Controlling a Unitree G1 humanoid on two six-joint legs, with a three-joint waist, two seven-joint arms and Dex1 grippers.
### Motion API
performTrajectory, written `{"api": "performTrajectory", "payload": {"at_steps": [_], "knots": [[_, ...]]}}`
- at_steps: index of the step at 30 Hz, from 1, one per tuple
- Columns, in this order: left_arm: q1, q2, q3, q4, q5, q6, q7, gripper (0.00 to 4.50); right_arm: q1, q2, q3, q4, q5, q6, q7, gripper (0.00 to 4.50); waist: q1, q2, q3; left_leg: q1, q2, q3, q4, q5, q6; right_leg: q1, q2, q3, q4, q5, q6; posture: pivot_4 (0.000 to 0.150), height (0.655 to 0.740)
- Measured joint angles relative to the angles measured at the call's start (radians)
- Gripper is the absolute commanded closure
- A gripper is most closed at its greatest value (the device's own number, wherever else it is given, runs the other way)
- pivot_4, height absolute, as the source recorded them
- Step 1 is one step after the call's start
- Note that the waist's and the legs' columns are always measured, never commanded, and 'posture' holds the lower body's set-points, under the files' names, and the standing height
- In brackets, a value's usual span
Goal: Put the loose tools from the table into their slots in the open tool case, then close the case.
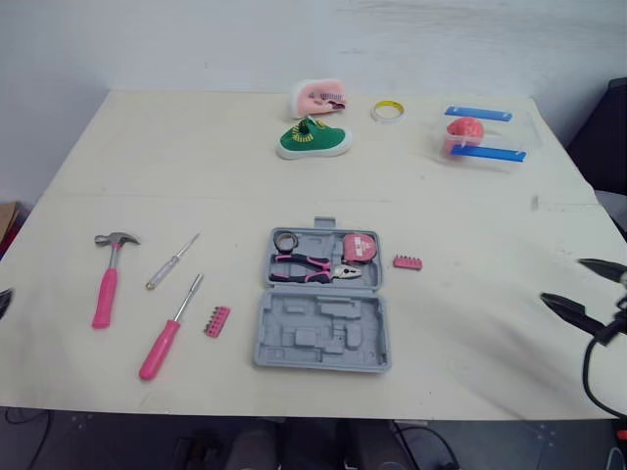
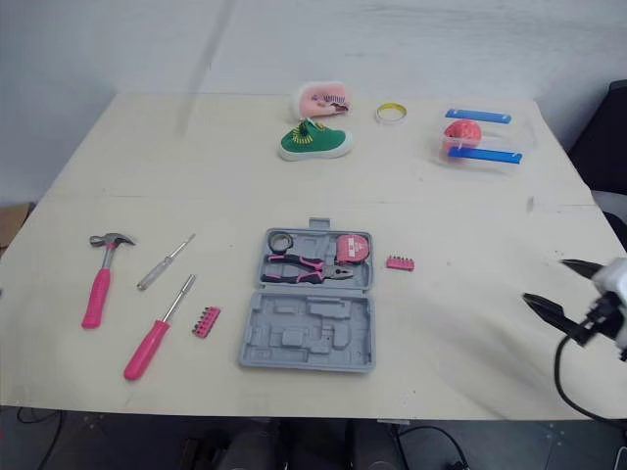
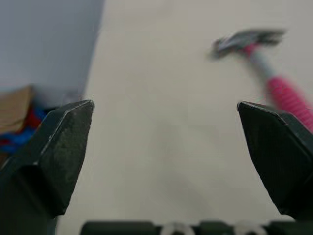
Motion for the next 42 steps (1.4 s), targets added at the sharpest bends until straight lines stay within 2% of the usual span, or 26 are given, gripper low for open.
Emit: {"api": "performTrajectory", "payload": {"at_steps": [5,9,12,14,17,20,28,36,42], "knots": [[0.038,0.014,0.012,0.119,0.016,-0.097,0.009,0.0,0.025,0.0,-0.041,0.124,0.009,-0.139,0.026,0.03,0.0,0.0,0.0,0.001,0.0,0.0,-0.001,0.0,-0.001,0.0,0.0,0.0,0.001,0.0,0.0,0.15,0.74],[0.037,0.0,0.005,0.106,0.012,-0.124,0.004,0.0,0.036,0.006,-0.039,0.112,0.063,-0.067,0.039,0.03,-0.001,0.0,0.0,0.001,0.0,0.0,-0.001,0.0,-0.001,0.0,0.0,0.0,0.001,0.0,0.0,0.15,0.74],[0.013,-0.03,-0.015,0.025,-0.009,-0.105,0.001,0.0,0.0,0.038,-0.004,0.032,0.093,-0.021,0.023,0.03,-0.001,0.0,0.0,0.001,0.001,0.0,-0.001,0.0,-0.001,0.0,0.0,0.0,0.002,0.0,0.0,0.15,0.74],[-0.018,-0.042,-0.056,-0.068,-0.022,-0.061,-0.006,0.0,-0.044,0.068,0.042,-0.036,0.121,0.01,0.013,0.03,-0.002,0.0,0.0,0.001,0.001,0.0,-0.001,0.001,-0.001,0.0,0.0,0.0,0.003,0.0,0.0,0.15,0.74],[-0.085,-0.043,-0.175,-0.283,-0.051,0.041,-0.027,0.0,-0.159,0.156,0.108,-0.164,0.239,0.073,-0.004,0.03,-0.002,0.001,0.0,-0.001,0.0,-0.001,0.001,0.001,-0.002,-0.001,0.0,-0.001,0.004,0.0,0.0,0.15,0.74],[-0.103,-0.025,-0.235,-0.458,-0.086,0.19,-0.025,0.0,-0.171,0.156,0.152,-0.271,0.28,0.102,0.013,0.03,0.001,0.001,0.001,-0.001,0.001,-0.001,0.0,0.001,-0.003,-0.001,0.001,-0.001,0.003,0.0,0.0,0.15,0.74],[-0.181,0.016,-0.389,-0.619,-0.089,0.513,0.005,0.0,-0.168,0.229,0.284,-0.46,0.309,0.098,0.048,0.03,-0.002,0.001,0.001,-0.003,0.0,0.0,0.003,0.001,0.0,-0.001,0.001,-0.001,0.003,0.0,0.001,0.15,0.74],[-0.317,0.017,-0.57,-0.649,-0.052,0.682,0.037,0.0,-0.219,0.233,0.343,-0.515,0.329,0.097,0.067,0.03,0.003,0.001,0.001,-0.001,0.001,-0.001,0.003,0.002,-0.003,-0.001,0.001,-0.002,0.005,0.0,0.0,0.15,0.74],[-0.463,-0.033,-0.736,-0.551,0.012,0.71,0.049,0.0,-0.254,0.233,0.39,-0.552,0.335,0.105,0.07,0.03,0.004,0.001,0.001,-0.001,0.001,-0.001,0.004,0.004,-0.006,-0.001,0.001,-0.002,0.005,0.0,0.0,0.15,0.74]]}}
